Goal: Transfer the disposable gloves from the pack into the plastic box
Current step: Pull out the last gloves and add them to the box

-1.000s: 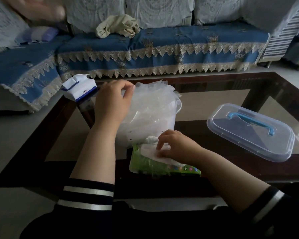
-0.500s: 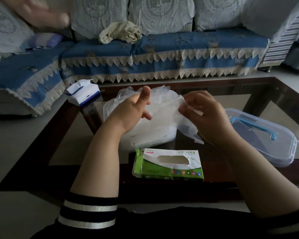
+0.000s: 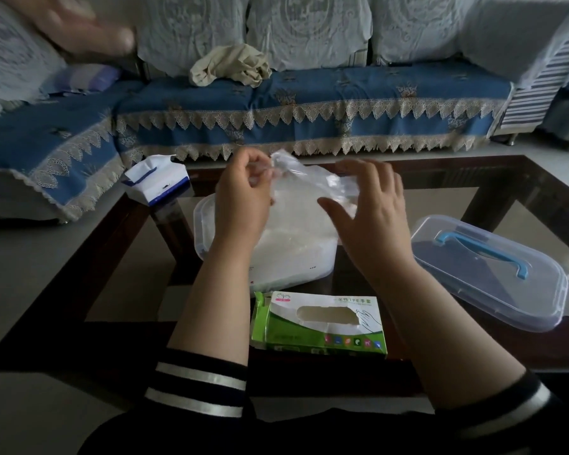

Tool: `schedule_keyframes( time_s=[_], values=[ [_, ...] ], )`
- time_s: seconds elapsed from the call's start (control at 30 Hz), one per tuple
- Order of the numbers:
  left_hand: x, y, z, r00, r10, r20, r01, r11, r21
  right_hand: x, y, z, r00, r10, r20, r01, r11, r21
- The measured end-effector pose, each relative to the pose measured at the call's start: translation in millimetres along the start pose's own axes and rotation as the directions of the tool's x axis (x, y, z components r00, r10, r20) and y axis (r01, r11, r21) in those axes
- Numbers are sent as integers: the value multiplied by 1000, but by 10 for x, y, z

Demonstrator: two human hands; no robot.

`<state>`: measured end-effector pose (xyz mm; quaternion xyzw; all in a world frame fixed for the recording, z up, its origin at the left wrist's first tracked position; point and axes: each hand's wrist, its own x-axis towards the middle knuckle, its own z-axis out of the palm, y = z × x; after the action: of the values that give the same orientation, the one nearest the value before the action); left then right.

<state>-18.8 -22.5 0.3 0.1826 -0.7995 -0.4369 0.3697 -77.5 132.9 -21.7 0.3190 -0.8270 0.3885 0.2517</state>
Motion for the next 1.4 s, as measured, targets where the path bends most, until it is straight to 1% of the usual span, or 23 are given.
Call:
schedule_keyframes(
  time_s=[0.07, 0.17, 0.3, 0.37, 0.47, 0.53, 0.57, 0.63, 0.67, 0.73, 0.77, 0.8, 0.83, 0.87, 0.9, 0.93, 0.97, 1.0, 1.03, 1.1, 1.2, 1.3, 1.4],
  values=[
    [72, -140, -9, 997, -30, -77, 40, 990, 137, -54, -26, 63, 996, -68, 52, 70, 997, -35],
    [162, -300, -61, 983, -82, -163, 130, 942, 310, -128, 4, 156, 973, -122, 197, 146, 983, -112],
    [191, -415, -118, 968, -133, -215, 228, 827, 514, -199, 68, 203, 913, -66, 402, 141, 977, -162],
    [181, -455, -122, 973, -135, -186, 222, 765, 605, -217, 80, 207, 905, -71, 420, 148, 977, -152],
    [184, -516, -139, 987, -119, -111, 162, 662, 732, -230, 74, 153, 924, -102, 369, 141, 987, -81],
    [173, -525, -182, 994, -42, -102, 105, 634, 766, -253, 87, 86, 931, -111, 347, 115, 993, 10],
    [155, -518, -204, 994, 20, -107, 70, 636, 769, -270, 95, 44, 920, -97, 379, 83, 995, 52],
    [100, -459, -228, 979, 164, -122, -17, 658, 752, -305, 132, -34, 844, -45, 535, -2, 996, 88],
    [58, -402, -229, 964, 234, -128, -70, 686, 724, -330, 162, -57, 773, -29, 634, -28, 996, 81],
    [-74, -231, -206, 940, 324, -105, -203, 781, 591, -384, 237, -62, 612, -36, 790, 26, 999, 26],
    [-173, -124, -188, 934, 352, -60, -276, 819, 502, -428, 278, -40, 545, -37, 838, 75, 997, -5],
    [-284, -26, -159, 930, 366, 15, -338, 840, 424, -483, 310, -12, 501, -32, 865, 116, 993, -30],
    [-402, 63, -128, 929, 352, 117, -370, 859, 354, -549, 339, 33, 478, -23, 878, 143, 988, -52],
    [-513, 118, -91, 926, 287, 244, -353, 888, 294, -610, 359, 71, 479, -24, 878, 164, 984, -62],
    [-614, 140, -47, 906, 169, 388, -284, 922, 263, -669, 374, 114, 480, -30, 877, 188, 980, -70],
    [-707, 147, -8, 853, 25, 521, -192, 944, 269, -722, 374, 142, 477, -36, 878, 217, 973, -78],
    [-776, 120, 34, 775, -107, 623, -123, 941, 314, -758, 381, 166, 468, -34, 883, 240, 967, -90],
    [-840, 89, 69, 692, -201, 693, -119, 916, 384, -798, 389, 173, 451, -17, 893, 251, 962, -108],
    [-879, 34, 95, 621, -265, 738, -162, 878, 451, -809, 396, 190, 434, -5, 901, 259, 958, -119],
    [-922, -72, 119, 526, -345, 777, -281, 793, 541, -815, 416, 218, 426, -16, 905, 257, 961, -104],
    [-932, -237, 166, 472, -421, 774, -328, 731, 598, -832, 457, 246, 486, -53, 872, 198, 979, -51],
    [-934, -346, 200, 473, -443, 762, -343, 704, 622, -888, 507, 257, 551, -91, 829, 168, 986, -3],
    [-927, -401, 211, 516, -457, 725, -257, 725, 639, -852, 494, 224, 644, -94, 759, 49, 996, 81]
  ],
)
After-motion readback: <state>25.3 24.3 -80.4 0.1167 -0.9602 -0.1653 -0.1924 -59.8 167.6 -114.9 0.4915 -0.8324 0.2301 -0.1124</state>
